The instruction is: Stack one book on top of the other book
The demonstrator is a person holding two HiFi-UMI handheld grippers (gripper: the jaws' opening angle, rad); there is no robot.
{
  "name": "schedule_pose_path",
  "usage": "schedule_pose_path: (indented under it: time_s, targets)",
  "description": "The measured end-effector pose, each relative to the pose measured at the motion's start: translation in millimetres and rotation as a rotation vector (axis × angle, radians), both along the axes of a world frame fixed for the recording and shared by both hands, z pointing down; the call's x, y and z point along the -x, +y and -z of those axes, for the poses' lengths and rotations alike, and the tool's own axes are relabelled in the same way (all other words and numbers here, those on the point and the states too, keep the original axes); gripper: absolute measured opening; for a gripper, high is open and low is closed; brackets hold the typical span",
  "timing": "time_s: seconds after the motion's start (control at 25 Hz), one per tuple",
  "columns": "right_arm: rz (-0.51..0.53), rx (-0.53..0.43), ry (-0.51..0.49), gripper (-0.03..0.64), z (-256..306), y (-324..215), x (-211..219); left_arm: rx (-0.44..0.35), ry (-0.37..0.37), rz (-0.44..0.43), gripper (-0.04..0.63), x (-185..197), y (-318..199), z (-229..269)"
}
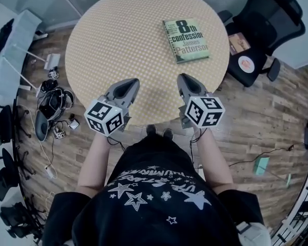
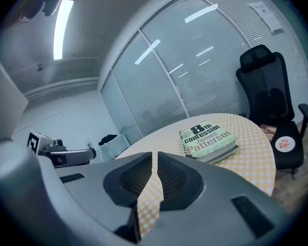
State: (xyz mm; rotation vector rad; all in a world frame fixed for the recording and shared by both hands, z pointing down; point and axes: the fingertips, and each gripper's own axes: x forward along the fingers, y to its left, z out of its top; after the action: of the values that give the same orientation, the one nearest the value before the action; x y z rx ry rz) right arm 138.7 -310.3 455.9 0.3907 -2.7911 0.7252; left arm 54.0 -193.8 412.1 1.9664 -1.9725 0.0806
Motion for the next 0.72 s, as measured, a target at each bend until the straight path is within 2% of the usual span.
schedule_pose_path:
  time_s: [0.36, 0.52, 0.72]
  targets:
    - [0.031, -0.004, 0.022, 0.048, -7, 22, -7, -0.03, 0.049, 0.002, 0.009, -17, 3, 3]
    - [0.009, -0.011, 0.033, 0.048, -3, 31, -9, -0.041, 0.061, -0.027, 0.009, -19, 12, 5]
    - [-0.049, -0.042, 0.027, 0.048, 8, 54, 1, -0.072, 0.071, -0.082, 0.009, -3, 32, 9]
